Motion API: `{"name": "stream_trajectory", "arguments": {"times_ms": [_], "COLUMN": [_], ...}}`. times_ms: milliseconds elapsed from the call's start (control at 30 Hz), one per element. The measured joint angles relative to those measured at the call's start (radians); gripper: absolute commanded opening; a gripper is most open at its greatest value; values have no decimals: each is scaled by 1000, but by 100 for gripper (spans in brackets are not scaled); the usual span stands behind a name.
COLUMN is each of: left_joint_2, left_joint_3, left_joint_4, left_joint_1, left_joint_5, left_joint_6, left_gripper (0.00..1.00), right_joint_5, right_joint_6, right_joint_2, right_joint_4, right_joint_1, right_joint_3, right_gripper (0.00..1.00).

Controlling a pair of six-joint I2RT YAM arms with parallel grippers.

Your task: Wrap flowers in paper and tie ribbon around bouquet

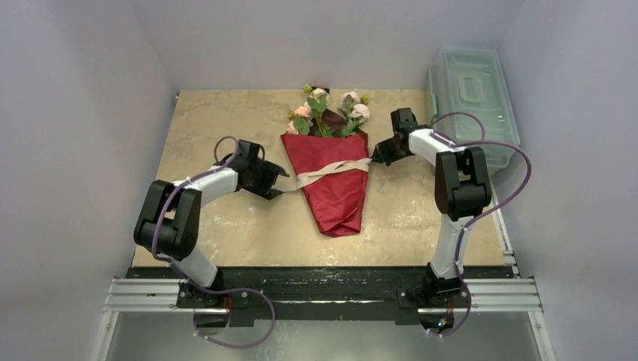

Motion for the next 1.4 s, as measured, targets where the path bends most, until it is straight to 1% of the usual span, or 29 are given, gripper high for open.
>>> {"name": "stream_trajectory", "arguments": {"times_ms": [300,433,567,600,667,733,800,900,1000,1033,1167,1300,1367,1400], "left_joint_2": [43,67,77,77,77,77,77,77,78,79,92,123,135,141], "left_joint_3": [-5,-5,-5,-5,-5,-6,-11,-32,-36,-36,-35,-17,-13,-11], "left_joint_4": [35,49,53,52,51,52,59,82,106,109,122,127,137,141], "left_joint_1": [-47,-74,-92,-92,-92,-92,-92,-91,-89,-89,-86,-79,-74,-70], "left_joint_5": [18,19,19,18,13,8,-1,-5,3,5,11,25,27,27], "left_joint_6": [-130,-182,-210,-217,-227,-235,-240,-258,-275,-277,-286,-281,-275,-272], "left_gripper": [58,55,54,52,44,42,43,51,52,51,34,14,3,0], "right_joint_5": [-23,-25,-24,-24,-26,-26,-26,-26,-26,-26,-26,-26,-25,-25], "right_joint_6": [-24,-35,-47,-50,-55,-58,-62,-65,-69,-70,-72,-73,-76,-77], "right_joint_2": [0,0,-10,-14,-21,-23,-23,-27,-37,-39,-44,-48,-48,-48], "right_joint_4": [57,68,77,77,76,77,76,76,73,74,72,72,70,71], "right_joint_1": [-8,-8,-9,-9,-9,-9,-9,-9,-10,-10,-10,-10,-12,-12], "right_joint_3": [-19,-27,-45,-51,-55,-55,-56,-58,-61,-61,-61,-62,-61,-62], "right_gripper": [0,0,0,0,0,0,0,0,0,0,0,0,0,0]}}
